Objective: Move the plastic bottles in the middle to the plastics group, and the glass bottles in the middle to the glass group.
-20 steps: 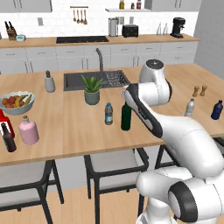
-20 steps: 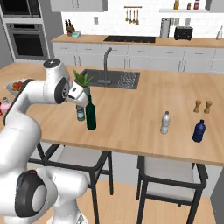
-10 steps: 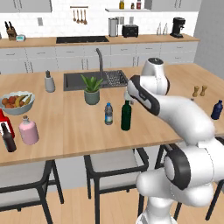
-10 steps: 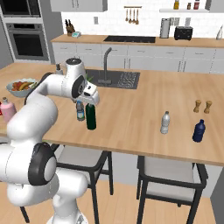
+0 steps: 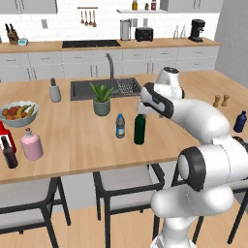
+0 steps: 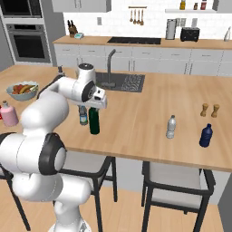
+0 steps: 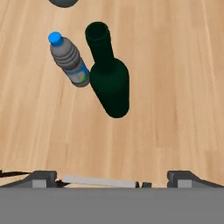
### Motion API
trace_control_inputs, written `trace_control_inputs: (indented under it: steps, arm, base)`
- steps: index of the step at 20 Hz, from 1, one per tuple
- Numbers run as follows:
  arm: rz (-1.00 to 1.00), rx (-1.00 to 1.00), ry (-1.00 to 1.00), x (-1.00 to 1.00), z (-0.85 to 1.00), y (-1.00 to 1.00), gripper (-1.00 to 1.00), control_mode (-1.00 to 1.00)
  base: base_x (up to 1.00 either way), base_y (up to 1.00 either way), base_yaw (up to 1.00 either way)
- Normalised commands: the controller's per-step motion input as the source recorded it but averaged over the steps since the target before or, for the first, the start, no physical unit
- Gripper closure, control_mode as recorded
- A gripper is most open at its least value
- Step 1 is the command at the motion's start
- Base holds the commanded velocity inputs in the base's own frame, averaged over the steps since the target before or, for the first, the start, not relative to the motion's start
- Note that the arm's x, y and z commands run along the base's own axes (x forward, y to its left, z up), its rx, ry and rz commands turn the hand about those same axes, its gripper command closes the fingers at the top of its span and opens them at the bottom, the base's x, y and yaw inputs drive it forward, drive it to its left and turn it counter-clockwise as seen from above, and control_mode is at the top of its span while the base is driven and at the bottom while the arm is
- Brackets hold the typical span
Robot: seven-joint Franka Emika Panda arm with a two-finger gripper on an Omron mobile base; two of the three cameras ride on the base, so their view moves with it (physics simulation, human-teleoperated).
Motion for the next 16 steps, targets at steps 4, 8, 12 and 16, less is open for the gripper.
trace_control_inputs:
  steps: [4, 8, 12, 16]
  arm:
    - [0.09, -0.03, 0.0, 0.1, -0.12, 0.02, -1.0, -1.0]
    - [0.11, -0.07, 0.0, 0.4, -0.01, 0.04, -1.0, -1.0]
    - [0.12, -0.08, 0.0, 0.47, 0.0, 0.01, -1.0, -1.0]
    - [0.05, -0.04, 0.0, 0.37, -0.09, 0.02, -1.0, -1.0]
  base:
    - [0.0, 0.0, 0.0]
    - [0.0, 0.0, 0.0]
    - [0.0, 0.0, 0.0]
    - [0.0, 0.0, 0.0]
